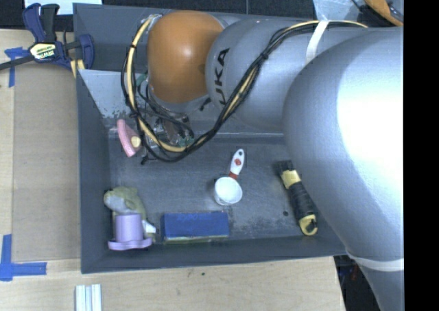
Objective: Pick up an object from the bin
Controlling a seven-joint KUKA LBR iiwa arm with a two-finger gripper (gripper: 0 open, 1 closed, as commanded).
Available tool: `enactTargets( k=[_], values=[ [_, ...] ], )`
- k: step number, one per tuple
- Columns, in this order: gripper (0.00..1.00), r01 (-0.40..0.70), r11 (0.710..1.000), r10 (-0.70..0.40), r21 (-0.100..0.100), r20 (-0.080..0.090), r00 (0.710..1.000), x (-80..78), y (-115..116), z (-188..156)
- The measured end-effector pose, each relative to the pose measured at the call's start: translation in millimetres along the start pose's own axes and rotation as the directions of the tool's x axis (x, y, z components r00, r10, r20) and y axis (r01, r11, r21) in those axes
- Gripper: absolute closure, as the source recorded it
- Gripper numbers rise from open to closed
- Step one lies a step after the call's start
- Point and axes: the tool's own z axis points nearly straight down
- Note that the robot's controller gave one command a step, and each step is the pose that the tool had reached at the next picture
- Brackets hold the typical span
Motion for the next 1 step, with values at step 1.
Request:
enactTargets(
  k=[1],
  values=[
    [1.0,0.0,1.0,0.0,0.0,0.002,1.0,-0.5,0.1,-27.1]
  ],
)
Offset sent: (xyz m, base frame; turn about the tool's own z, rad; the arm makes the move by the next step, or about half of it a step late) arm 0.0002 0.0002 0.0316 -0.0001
